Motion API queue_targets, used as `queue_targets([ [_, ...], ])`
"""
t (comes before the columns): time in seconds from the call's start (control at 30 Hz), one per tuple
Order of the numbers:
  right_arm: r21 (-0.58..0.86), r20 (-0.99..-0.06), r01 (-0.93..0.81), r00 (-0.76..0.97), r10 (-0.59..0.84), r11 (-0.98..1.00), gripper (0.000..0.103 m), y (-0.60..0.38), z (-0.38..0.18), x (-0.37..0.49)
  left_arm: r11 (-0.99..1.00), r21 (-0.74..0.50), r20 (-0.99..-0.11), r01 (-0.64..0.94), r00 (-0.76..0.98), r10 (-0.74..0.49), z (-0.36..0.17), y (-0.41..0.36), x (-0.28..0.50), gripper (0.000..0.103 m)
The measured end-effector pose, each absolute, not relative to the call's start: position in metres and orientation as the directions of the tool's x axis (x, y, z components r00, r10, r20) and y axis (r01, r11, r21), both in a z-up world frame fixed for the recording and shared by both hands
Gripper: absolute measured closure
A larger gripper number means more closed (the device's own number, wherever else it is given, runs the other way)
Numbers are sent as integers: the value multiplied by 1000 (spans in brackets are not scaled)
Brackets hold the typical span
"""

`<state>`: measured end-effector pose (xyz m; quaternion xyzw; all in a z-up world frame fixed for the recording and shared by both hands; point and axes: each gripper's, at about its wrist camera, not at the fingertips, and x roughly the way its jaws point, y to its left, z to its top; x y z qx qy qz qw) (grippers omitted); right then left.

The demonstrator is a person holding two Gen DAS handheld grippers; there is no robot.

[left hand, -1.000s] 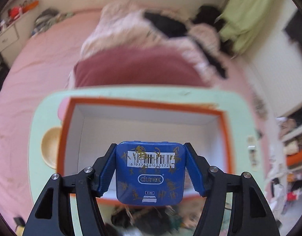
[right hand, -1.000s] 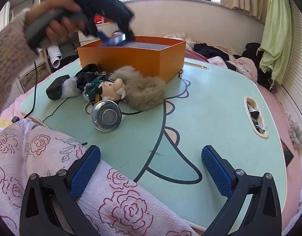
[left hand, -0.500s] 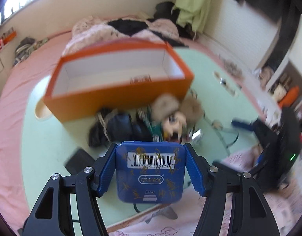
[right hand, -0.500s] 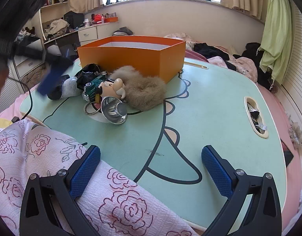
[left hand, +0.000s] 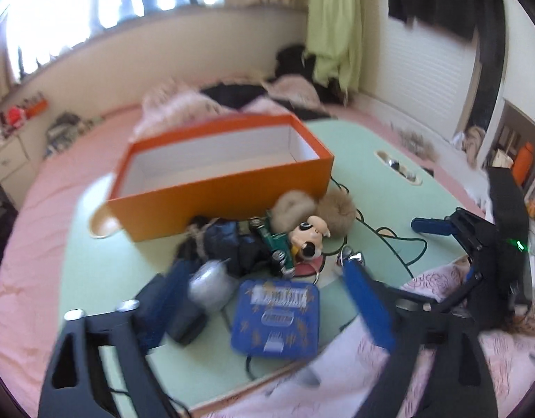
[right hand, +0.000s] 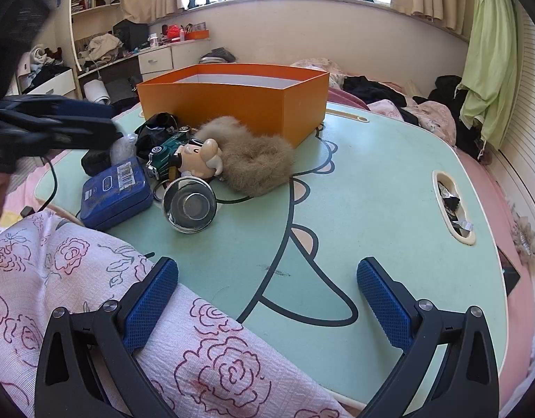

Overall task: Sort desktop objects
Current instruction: 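Lift the blue tin out and set it beside the black case, open left gripper, then move the right gripper into the box toward the brown card pack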

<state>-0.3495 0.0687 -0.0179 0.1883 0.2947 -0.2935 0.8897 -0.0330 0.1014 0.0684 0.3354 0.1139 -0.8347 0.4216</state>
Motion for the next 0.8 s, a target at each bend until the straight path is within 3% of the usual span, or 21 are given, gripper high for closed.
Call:
queue_targets([
  [0.17, 162, -635, 631, 655, -409, 759, 1, 69, -18, -349, -619, 152, -710, 770, -351, -610, 32, 119, -13, 0],
  [0.27, 160, -636, 628, 655, -407, 761, 1, 69, -18, -349, -593, -28, -704, 805, -437, -560, 18, 105, 0, 0],
  [0.33, 160, -637, 626, 656, -404, 763, 1, 69, -19, -349, -574, -81, -735, 815, -438, -518, 5, 94, 0, 0],
  [0.8, 155, -648, 613, 655, -388, 775, 0, 68, -20, -348, -508, 49, -692, 860, -338, -638, -2, 88, 0, 0],
])
